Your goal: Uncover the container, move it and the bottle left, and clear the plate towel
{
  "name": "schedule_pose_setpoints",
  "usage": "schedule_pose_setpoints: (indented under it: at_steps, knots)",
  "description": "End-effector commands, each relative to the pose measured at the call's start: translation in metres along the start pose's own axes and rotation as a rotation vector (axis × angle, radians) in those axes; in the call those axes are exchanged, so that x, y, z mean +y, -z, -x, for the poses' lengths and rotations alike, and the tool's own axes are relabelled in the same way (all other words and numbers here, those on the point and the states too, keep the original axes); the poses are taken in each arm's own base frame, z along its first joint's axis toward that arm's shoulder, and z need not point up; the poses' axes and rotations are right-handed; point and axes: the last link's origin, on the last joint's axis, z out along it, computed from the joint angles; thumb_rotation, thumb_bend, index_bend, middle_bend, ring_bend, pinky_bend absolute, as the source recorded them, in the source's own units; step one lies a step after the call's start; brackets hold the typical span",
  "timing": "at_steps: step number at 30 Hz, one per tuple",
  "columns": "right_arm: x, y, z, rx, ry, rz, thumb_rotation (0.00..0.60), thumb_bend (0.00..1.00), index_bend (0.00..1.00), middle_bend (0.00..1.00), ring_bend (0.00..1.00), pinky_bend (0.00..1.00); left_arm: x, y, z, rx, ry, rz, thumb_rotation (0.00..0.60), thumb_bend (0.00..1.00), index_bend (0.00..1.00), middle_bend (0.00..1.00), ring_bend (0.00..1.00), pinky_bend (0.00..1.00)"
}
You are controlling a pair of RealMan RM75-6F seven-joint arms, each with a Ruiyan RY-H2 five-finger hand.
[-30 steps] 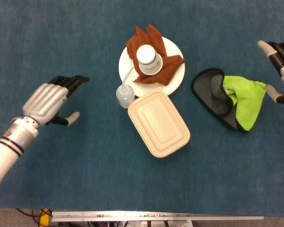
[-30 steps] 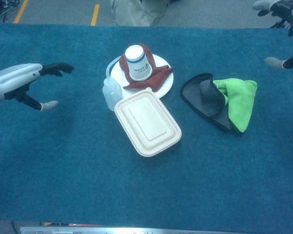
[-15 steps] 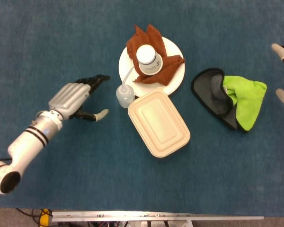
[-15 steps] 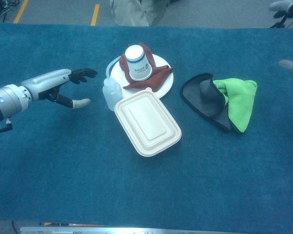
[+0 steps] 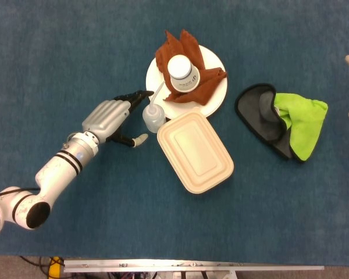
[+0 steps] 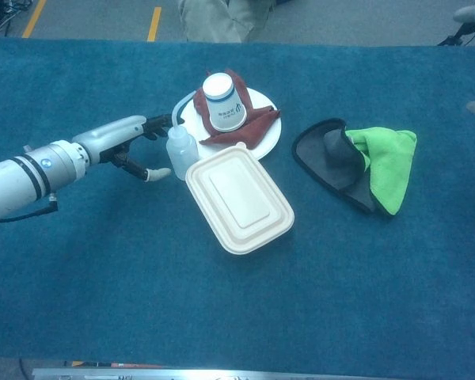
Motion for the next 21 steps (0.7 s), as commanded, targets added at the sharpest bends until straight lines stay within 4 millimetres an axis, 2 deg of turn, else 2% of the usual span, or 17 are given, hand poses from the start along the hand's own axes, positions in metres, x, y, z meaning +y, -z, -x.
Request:
schedule_pose_setpoints:
  at_steps: [1, 12, 17, 21]
  knots:
    - [0.003, 0.001, 0.0, -0.002, -0.003, 0.007, 0.6, 0.22, 0.05, 0.21, 0.19, 0.42, 0.002, -0.003, 0.002, 0.001, 0.011, 0.001, 0.519, 0.32, 0.05, 0.1, 0.12, 0.13]
    - [0.009, 0.005, 0.002, -0.013, -0.015, 0.024, 0.6, 0.22, 0.05, 0.21, 0.19, 0.42, 0.008, -0.018, 0.005, 0.023, 0.093, -0.003, 0.542, 0.32, 0.14, 0.21, 0.18, 0.16]
    - [0.011, 0.006, 0.002, -0.017, -0.021, 0.031, 0.6, 0.22, 0.05, 0.21, 0.19, 0.43, 0.007, -0.022, 0.007, 0.03, 0.105, -0.01, 0.591, 0.32, 0.18, 0.24, 0.21, 0.16]
    - [0.012, 0.006, 0.003, -0.02, -0.022, 0.033, 0.6, 0.22, 0.05, 0.21, 0.19, 0.43, 0.006, -0.023, 0.009, 0.04, 0.113, -0.012, 0.6, 0.32, 0.22, 0.28, 0.24, 0.18]
